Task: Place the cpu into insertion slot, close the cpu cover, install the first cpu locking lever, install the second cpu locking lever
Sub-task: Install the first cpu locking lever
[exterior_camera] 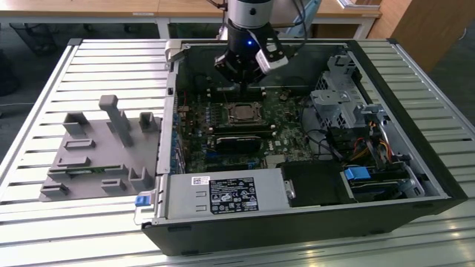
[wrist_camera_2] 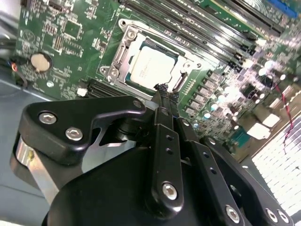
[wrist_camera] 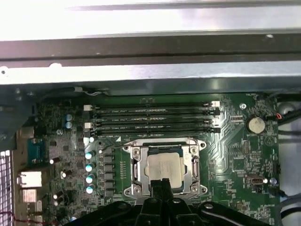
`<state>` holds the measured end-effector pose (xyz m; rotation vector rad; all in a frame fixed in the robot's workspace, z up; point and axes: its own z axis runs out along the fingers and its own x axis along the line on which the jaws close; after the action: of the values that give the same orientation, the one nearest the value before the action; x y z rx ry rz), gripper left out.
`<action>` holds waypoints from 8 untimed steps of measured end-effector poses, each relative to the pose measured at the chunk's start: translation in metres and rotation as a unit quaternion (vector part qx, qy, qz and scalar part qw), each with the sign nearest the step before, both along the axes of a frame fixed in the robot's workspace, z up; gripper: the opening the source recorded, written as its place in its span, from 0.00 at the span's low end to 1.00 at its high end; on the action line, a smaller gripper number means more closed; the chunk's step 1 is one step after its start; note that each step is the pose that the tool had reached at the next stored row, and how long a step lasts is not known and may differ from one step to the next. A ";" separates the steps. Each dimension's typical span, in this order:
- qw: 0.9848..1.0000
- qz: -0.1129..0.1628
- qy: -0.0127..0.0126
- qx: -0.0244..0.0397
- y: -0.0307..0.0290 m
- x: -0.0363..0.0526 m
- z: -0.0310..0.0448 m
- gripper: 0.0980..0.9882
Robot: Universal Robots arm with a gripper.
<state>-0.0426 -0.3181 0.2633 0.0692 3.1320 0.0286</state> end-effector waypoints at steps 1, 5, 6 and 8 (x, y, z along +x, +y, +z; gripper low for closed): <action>1.000 0.008 0.000 0.000 0.0000 0.0000 0.0000 0.01; 0.999 0.038 0.000 0.000 0.0000 0.0000 0.0000 0.01; 0.999 0.044 0.000 0.000 0.0000 0.0000 0.0000 0.01; 0.999 0.054 0.000 0.000 0.0000 0.0000 0.0000 0.01</action>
<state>-0.0426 -0.3181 0.2633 -0.0990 3.1320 0.0294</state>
